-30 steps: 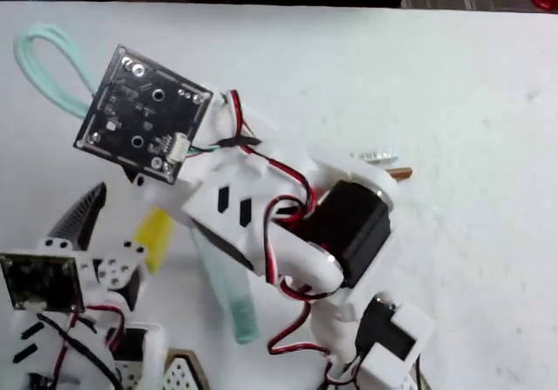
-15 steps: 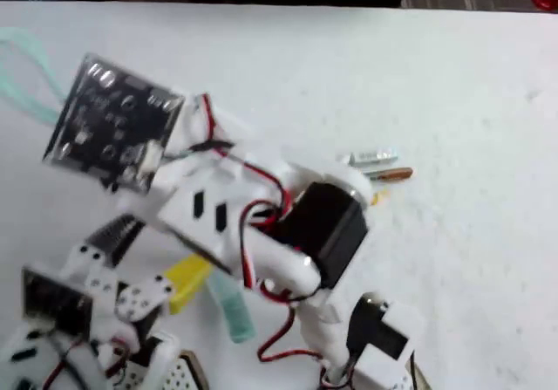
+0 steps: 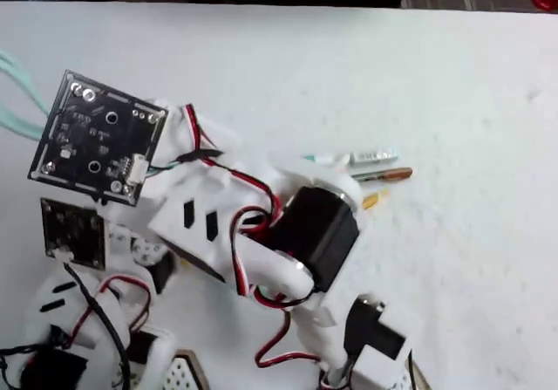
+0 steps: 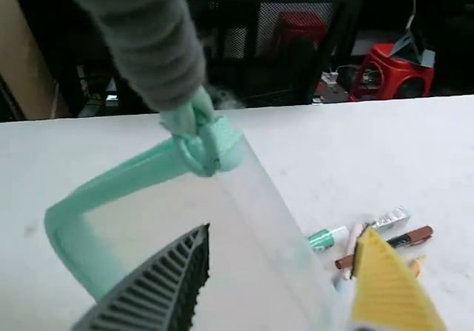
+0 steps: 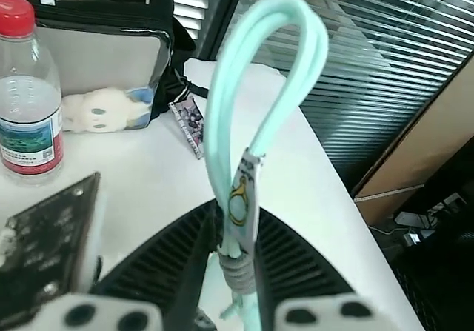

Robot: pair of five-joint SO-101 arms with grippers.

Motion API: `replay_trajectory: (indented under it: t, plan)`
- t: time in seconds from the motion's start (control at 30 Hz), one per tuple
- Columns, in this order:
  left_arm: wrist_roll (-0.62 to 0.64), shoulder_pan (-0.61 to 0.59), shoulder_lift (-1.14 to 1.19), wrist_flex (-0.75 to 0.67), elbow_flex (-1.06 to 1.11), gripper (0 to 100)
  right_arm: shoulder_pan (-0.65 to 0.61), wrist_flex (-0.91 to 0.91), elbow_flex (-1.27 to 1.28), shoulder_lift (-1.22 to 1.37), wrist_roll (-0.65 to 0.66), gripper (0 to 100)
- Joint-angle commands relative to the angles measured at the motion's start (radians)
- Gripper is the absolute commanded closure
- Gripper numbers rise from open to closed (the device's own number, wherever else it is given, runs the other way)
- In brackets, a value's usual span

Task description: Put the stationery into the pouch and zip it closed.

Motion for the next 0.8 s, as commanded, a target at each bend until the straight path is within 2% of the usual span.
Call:
replay_trajectory:
  t: [0.0, 0.23, 0.53, 0.77]
  plan:
    - [0.002, -0.11, 0.033, -0.017, 0.031, 68, 0.033, -0.024, -0.009, -0.059, 0.008, 98.2]
    - [-0.114, -0.202, 0.033, 0.038, 0.026, 68, 0.12, -0.028, -0.009, -0.061, 0.006, 98.2]
    - [-0.213, -0.331, 0.033, 0.104, 0.023, 68, 0.14, -0.03, -0.009, -0.065, 0.006, 98.2]
    - [-0.244, -0.348, 0.033, 0.163, -0.044, 68, 0.259, -0.097, -0.011, -0.077, 0.005, 98.2]
